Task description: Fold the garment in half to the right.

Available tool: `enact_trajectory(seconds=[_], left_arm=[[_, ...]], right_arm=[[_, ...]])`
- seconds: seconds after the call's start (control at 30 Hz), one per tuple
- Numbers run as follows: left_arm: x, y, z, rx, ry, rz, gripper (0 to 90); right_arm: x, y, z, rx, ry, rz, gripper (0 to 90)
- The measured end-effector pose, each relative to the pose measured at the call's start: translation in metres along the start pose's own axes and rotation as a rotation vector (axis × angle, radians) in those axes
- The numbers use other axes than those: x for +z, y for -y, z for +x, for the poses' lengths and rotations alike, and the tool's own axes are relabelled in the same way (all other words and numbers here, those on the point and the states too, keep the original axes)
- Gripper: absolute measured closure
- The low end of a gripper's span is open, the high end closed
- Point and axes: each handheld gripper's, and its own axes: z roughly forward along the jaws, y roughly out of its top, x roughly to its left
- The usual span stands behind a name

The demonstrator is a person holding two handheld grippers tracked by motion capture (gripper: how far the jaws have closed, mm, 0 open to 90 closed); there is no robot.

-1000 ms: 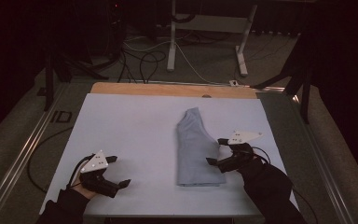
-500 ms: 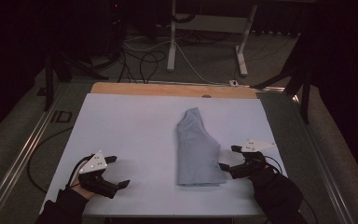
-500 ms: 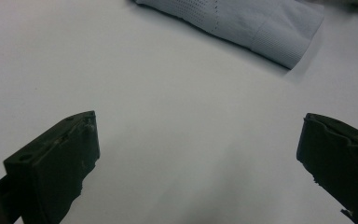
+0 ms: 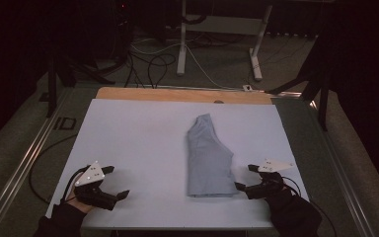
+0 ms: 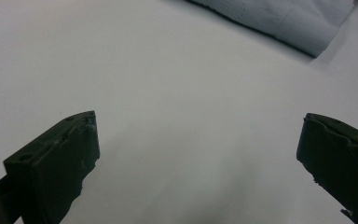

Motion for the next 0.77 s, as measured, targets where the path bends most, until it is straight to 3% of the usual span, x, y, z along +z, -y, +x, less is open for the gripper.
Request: enact_trajectory(seconds=[0.33,0.77], left_arm=[[0.0007,0.0048,0.0041,-0.022,-0.024,0.001,0.4],[0.0037,0.0025,0.0003,-0.01,-0.022,-0.001,0.4]], right_arm=[[0.0016,0.0051,-0.0039,0.033,0.023,0.01,9.3],[0.0043,0.0035,-0.002,0.007,0.033,0.023,9.3]])
